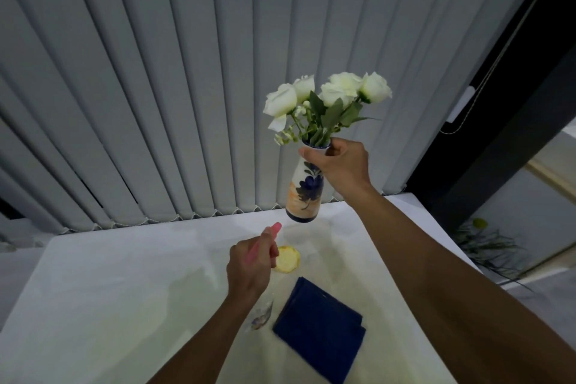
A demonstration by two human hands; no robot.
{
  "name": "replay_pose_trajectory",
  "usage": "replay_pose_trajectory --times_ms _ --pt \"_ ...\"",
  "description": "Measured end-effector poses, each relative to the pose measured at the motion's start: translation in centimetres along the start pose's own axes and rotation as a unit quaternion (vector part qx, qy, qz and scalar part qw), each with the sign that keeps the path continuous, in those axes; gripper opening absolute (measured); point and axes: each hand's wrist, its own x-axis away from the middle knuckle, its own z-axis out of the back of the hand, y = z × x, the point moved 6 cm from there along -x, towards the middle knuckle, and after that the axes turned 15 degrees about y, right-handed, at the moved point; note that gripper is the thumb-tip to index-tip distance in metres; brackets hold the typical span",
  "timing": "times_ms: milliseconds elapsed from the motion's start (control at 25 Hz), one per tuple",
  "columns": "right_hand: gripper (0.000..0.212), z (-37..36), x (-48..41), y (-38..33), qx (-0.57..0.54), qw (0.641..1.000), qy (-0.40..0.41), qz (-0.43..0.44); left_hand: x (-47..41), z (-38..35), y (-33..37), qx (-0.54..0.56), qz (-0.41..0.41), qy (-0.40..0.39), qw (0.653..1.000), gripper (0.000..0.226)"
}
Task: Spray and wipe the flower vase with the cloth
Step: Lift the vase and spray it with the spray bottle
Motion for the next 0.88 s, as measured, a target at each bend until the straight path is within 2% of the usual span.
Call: replay_pose_trajectory --times_ms 120,320,520,720,880 --pt "0.031 0.2 -0.2 -0.7 0.001 1.0 -0.006 0.007 0.0 0.4 0.3 0.028 -0.005 -0.007 1.0 0.052" --pt "0.028 0.4 -0.2 -0.7 -0.003 0.999 -0.032 0.003 -0.6 0.6 0.6 0.06 0.025 -0.018 0.998 0.068" --pt "0.011 0.8 -0.3 0.2 -0.081 0.991 -0.069 -0.076 -2.7 1.6 2.0 0.085 0.0 -0.101 0.991 0.048" --pt "0.017 0.8 0.1 0.6 -0.126 0.981 -0.104 -0.107 -5.0 1.9 3.4 0.112 -0.02 -0.139 0.984 0.052" --pt "0.019 0.5 0.4 0.1 -0.126 0.98 -0.115 -0.1 -5.6 1.7 3.1 0.089 0.011 -0.137 0.986 0.056"
